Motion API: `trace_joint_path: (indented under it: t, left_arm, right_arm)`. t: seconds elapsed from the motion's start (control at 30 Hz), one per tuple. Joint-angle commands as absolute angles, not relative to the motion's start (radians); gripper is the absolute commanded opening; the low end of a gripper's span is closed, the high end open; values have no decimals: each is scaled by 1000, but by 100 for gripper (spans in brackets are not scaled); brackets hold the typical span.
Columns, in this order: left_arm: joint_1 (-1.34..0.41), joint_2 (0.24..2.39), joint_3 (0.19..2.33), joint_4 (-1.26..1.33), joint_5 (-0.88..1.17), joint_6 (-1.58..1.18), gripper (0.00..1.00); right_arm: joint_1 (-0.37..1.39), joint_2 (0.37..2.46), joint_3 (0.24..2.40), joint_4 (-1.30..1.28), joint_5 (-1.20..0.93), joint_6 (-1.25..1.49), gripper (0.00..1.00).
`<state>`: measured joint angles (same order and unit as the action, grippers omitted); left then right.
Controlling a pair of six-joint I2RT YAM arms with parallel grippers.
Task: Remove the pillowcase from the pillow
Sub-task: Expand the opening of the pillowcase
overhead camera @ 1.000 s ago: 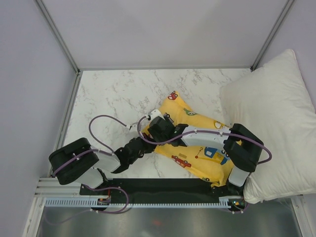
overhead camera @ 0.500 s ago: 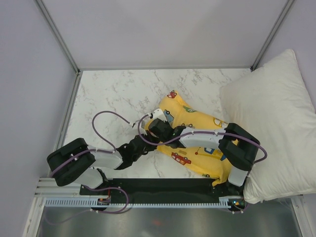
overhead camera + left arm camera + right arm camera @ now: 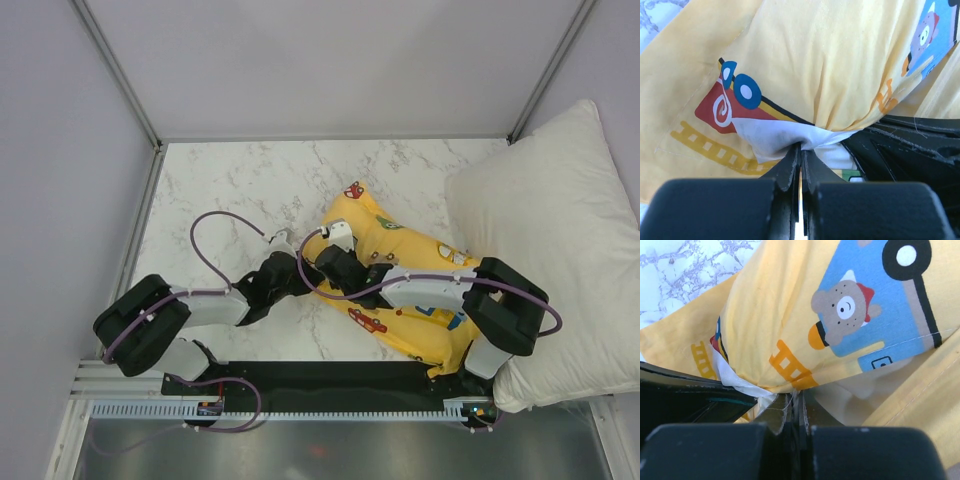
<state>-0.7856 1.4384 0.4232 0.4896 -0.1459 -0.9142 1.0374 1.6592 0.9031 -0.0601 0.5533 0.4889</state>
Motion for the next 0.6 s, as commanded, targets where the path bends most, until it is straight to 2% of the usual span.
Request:
trace_joint_path:
  t: [0.0,0.3,0.57]
  left_arm:
    - [-664,1445,483,445,-425,-816,2]
    - [-592,1382,465,454,-472,-789,2]
    - [-555,1316,462,451,-466,-761,2]
  right_arm:
    - [1114,1675,799,-419,400,572,0]
    - [1180,1660,759,-382,353,659,0]
    - [1203,1552,753,-425,362,698,0]
